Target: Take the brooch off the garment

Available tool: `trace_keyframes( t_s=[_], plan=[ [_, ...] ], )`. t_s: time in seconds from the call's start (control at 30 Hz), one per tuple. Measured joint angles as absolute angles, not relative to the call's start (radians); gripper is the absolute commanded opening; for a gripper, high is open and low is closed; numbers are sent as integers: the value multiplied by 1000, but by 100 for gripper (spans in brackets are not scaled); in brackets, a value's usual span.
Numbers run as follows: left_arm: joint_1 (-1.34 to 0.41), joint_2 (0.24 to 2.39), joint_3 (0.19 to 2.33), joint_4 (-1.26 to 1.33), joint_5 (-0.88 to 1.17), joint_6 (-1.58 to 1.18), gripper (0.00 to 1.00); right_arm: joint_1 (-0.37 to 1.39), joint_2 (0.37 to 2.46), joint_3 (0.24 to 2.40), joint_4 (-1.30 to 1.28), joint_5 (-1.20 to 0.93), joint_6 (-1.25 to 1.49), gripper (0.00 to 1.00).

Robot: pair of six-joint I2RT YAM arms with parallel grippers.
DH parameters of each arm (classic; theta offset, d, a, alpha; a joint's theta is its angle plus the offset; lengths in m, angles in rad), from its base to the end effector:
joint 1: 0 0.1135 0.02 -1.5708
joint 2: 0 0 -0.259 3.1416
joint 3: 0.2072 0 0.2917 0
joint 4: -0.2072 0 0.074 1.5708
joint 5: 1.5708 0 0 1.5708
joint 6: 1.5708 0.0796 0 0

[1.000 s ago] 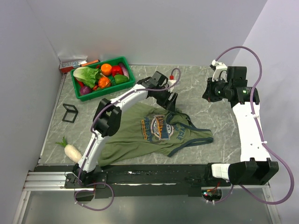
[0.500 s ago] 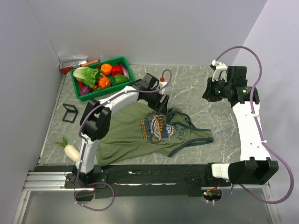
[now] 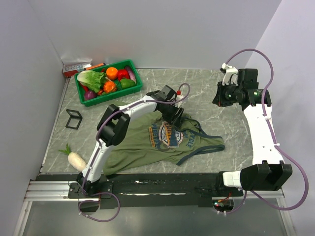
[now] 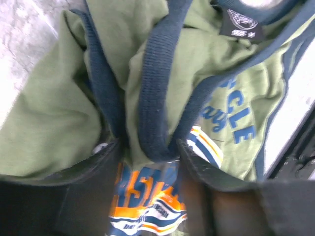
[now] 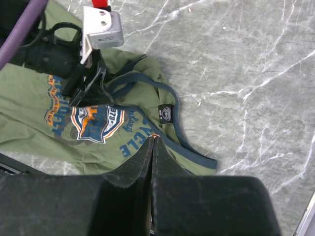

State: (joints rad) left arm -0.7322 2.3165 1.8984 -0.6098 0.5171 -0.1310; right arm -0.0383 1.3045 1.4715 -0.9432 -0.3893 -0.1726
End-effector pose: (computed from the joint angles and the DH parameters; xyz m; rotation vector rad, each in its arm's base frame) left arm 0.3864 -0.4003 0.1201 0.9902 2.5223 -0.9638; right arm 0.3296 0.0176 0.3666 -0.3430 2.2747 0.3482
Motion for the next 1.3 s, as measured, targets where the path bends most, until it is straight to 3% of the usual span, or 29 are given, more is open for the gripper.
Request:
trace_keyframes(
  t_s=[0.13, 0.37, 0.4, 0.47, 0.5, 0.57, 0.7, 0.9, 1.0, 1.03, 1.13, 1.3],
  plan=[
    [-734, 2324, 1913, -620, 518, -123, 1, -38, 1304, 1471, -943, -389, -173, 0],
    [-745, 2324, 2042, -628, 622, -115, 1, -41, 1304, 1472, -943, -387, -173, 0],
    [-745, 2324, 2064, -622, 646, -116, 4, -42, 1305, 1471, -943, -387, -173, 0],
    [-746, 2326, 2102, -599, 675, -126, 62, -43, 1305, 1471, -943, -387, -173, 0],
    [-747, 2329, 2118, -585, 685, -128, 76, -43, 1305, 1472, -942, -387, -173, 0],
    [-747, 2344, 2142, -565, 688, -140, 84, -43, 1308, 1472, -943, -387, -172, 0],
    [-743, 2386, 2146, -559, 669, -155, 84, -44, 1320, 1473, -942, -386, -173, 0],
    [-709, 2374, 2014, -558, 642, -176, 79, -44, 1326, 1473, -942, -385, -173, 0],
    [-666, 2317, 1895, -545, 657, -188, 71, -44, 1326, 1473, -942, -385, -173, 0],
    [-649, 2289, 1847, -527, 667, -200, 63, -44, 1326, 1473, -942, -384, -173, 0],
    [-606, 2218, 1744, -505, 713, -223, 52, -44, 1326, 1473, -942, -384, -172, 0],
    [-591, 2212, 1738, -456, 803, -248, 42, -44, 1326, 1473, -942, -384, -172, 0]
  ],
)
